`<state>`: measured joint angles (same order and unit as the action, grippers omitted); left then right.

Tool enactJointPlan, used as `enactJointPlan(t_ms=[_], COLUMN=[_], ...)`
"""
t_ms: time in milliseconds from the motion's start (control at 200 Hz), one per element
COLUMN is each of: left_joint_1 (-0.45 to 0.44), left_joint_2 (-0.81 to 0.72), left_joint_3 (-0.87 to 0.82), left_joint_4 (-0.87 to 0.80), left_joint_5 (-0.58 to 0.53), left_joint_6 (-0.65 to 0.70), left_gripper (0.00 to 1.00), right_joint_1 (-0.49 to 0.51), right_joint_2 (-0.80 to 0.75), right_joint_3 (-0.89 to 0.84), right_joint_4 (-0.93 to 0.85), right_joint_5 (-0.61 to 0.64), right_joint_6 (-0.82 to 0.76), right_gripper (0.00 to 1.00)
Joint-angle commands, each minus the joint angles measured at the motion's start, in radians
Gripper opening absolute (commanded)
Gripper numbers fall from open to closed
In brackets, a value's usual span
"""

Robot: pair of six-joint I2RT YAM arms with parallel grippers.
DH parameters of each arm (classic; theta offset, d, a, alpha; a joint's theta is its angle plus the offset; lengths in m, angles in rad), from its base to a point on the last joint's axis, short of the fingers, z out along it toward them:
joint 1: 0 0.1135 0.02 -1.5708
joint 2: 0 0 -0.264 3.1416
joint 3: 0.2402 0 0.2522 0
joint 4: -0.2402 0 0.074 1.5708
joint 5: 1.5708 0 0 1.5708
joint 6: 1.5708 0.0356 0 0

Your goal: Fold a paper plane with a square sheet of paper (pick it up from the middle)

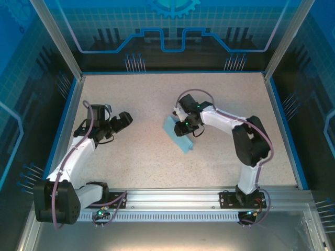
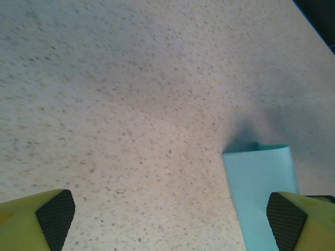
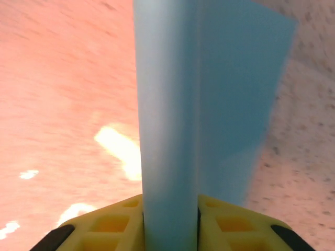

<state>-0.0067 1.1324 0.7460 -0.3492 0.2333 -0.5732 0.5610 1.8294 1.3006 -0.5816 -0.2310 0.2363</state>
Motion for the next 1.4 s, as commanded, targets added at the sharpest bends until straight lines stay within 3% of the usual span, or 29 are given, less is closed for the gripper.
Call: enactJointPlan(t_ms=[0, 130, 265, 580, 760, 1045, 1395], left_joint_1=[-0.035, -0.145, -0.262, -0.432, -0.481, -0.509, -0.521], left_joint_2=[0.007, 0.041, 0.127, 0.378, 0.514, 0.657, 0.75], left_joint_3=[-0.064, -0.089, -0.08, -0.007, 0.058, 0.119, 0.199], left_joint_4=[0.136, 0.248, 0.369, 0.569, 0.616, 0.621, 0.469], left_joint_5=[0.131, 0.144, 0.167, 0.157, 0.145, 0.119, 0.086], left_joint_6=[-0.094, -0.151, -0.218, -0.303, -0.327, -0.334, -0.3], left_gripper=[0.98, 0.96, 0.89, 0.59, 0.37, 0.15, 0.07], right_joint_1=[-0.045, -0.064, -0.071, -0.113, -0.13, -0.145, -0.15], right_joint_2=[-0.083, -0.089, -0.052, 0.006, 0.015, 0.03, 0.034], right_joint_3=[-0.068, -0.125, -0.159, -0.244, -0.278, -0.306, -0.316], right_joint_4=[0.191, 0.293, 0.324, 0.383, 0.396, 0.394, 0.383], right_joint_5=[-0.281, -0.359, -0.34, -0.322, -0.321, -0.314, -0.312], right_joint_6=[0.161, 0.266, 0.309, 0.347, 0.353, 0.359, 0.368], right_gripper=[0.26, 0.26, 0.26, 0.26, 0.27, 0.27, 0.32])
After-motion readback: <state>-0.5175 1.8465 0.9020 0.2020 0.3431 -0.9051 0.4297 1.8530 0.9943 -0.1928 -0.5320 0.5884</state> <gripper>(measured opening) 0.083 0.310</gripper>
